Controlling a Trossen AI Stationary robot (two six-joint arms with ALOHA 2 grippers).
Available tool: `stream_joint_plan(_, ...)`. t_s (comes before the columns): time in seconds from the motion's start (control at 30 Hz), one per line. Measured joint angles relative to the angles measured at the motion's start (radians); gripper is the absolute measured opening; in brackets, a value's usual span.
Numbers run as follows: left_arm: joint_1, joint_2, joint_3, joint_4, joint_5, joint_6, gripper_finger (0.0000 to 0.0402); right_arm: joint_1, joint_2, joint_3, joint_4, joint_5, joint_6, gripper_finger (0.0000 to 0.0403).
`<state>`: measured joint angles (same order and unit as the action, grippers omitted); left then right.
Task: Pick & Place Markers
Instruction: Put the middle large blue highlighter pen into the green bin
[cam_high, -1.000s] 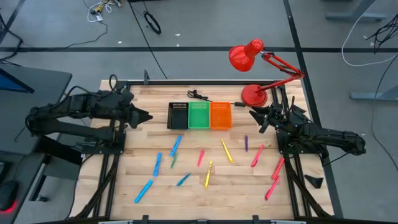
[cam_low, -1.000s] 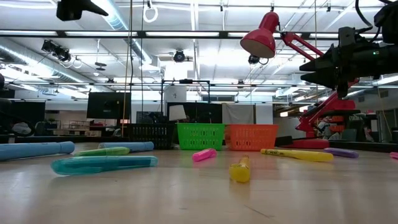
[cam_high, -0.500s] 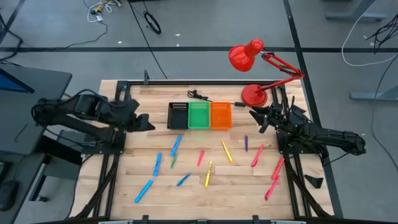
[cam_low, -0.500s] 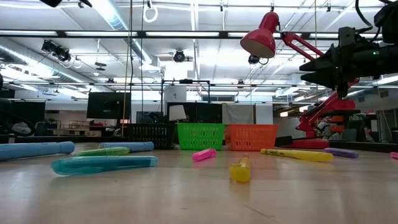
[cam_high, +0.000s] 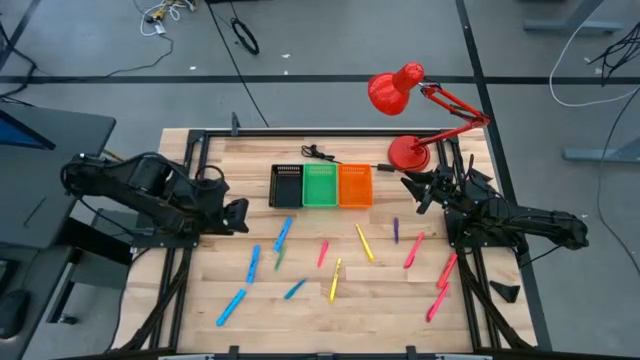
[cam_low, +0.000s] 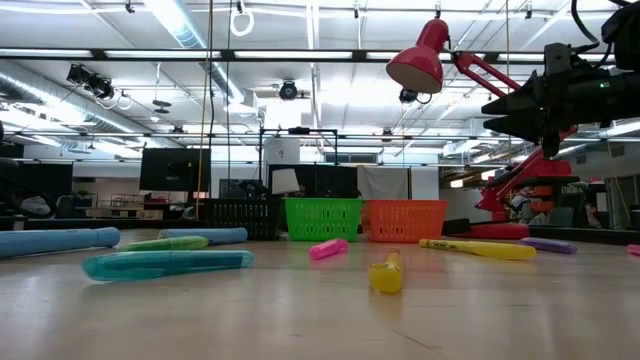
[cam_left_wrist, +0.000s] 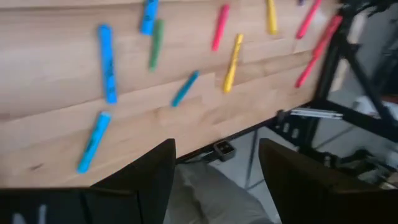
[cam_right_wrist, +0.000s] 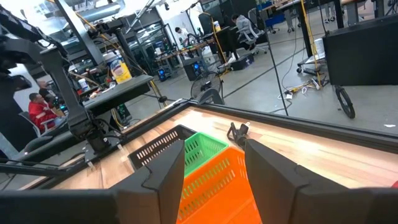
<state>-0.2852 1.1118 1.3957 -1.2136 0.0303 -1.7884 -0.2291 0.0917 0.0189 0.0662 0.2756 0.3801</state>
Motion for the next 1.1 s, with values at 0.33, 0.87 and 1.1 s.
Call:
stream_joint_plan(0.33, -0.077, 0.133, 0.247, -0.254, -0.072, -0.007, 0.0236, 0.000, 0.000, 0.000, 0.000, 0.000, 0.000, 0.0170)
stream_joint_plan(0.87, -0.087, 0.214, 0.299, -0.357, -0.076, 0.096, 0.0236, 0.000, 0.000, 0.000, 0.000, 0.000, 0.000, 0.0170)
stream_joint_plan(1.1, -0.086, 0.217, 0.178, -0.358, -0.031, 0.068, 0.0236, 0.000, 0.000, 0.000, 0.000, 0.000, 0.000, 0.0170)
